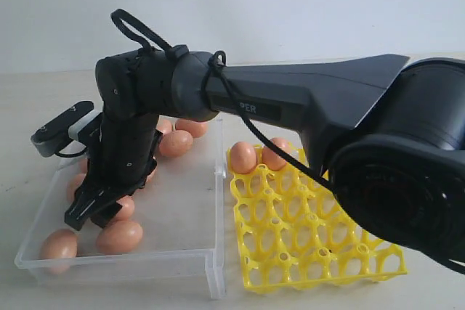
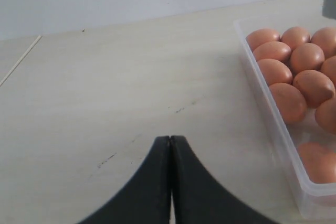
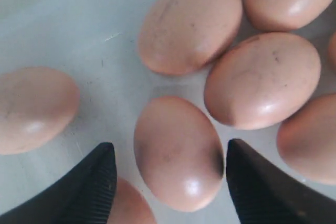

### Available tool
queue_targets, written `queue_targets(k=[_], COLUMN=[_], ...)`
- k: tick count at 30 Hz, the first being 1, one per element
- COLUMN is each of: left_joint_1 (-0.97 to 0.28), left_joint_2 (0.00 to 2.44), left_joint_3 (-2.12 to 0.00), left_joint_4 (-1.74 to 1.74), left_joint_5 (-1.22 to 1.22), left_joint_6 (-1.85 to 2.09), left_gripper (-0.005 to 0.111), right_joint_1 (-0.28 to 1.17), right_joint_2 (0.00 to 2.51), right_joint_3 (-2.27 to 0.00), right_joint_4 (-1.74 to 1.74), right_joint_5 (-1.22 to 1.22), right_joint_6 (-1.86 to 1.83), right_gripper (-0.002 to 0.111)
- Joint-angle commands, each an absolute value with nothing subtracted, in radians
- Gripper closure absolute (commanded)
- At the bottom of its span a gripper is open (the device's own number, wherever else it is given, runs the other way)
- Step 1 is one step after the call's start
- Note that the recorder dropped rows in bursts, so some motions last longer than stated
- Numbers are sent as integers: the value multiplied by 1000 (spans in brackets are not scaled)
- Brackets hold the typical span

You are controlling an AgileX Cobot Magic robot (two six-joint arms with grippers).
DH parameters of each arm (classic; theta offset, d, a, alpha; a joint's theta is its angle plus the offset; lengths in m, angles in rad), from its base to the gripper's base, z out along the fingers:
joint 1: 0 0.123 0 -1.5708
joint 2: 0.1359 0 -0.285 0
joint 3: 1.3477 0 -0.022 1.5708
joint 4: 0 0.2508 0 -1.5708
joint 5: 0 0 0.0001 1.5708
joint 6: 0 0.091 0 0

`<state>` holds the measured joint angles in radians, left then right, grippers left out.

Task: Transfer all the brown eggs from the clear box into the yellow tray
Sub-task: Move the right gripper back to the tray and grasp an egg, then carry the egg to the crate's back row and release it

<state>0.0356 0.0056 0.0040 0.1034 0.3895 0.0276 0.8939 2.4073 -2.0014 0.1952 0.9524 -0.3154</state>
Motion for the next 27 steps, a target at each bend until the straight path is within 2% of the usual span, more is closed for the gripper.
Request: queue_targets(k=[1,3,4,5,9,10,20,22,23,24,25,27], left_joint_1=[28,28,28,28,28,28,28,28,28,28,28,28], left_joint_2=[0,0,0,0,0,0,0,0,0,0,0,0], left_joint_3=[0,0,0,0,0,0,0,0,0,0,0,0], left_joint_4=[101,101,101,101,101,101,101,101,101,101,101,101], left_joint_5=[380,380,380,380,380,380,380,380,380,380,380,380], left_joint_6=[22,22,22,22,22,22,22,22,22,22,22,22], left_gripper=[107,107,107,107,107,107,107,107,107,107,107,107], right_joint_1=[895,895,895,895,895,895,895,895,895,893,891,889], right_joint_2=[2429,2432,2432,2432,2432,2432,2451,2456,2456,2453,2449,2437], right_joint_3=[-2011,-2011,-2011,-2011,-2011,-2011,-2011,-2011,-2011,-2011,-2011,-2011], right_joint_4=[144,139,153,165,179,179,207,232,249,272,270,258], right_joint_5=[960,950,935,927,904,889,825,825,823,810,808,802], right_joint_6=[-313,-313,-315,-329,-369,-369,-365,-363,-363,-363,-358,-347], right_gripper=[51,63,73,73,45,42,46,56,70,92,104,108])
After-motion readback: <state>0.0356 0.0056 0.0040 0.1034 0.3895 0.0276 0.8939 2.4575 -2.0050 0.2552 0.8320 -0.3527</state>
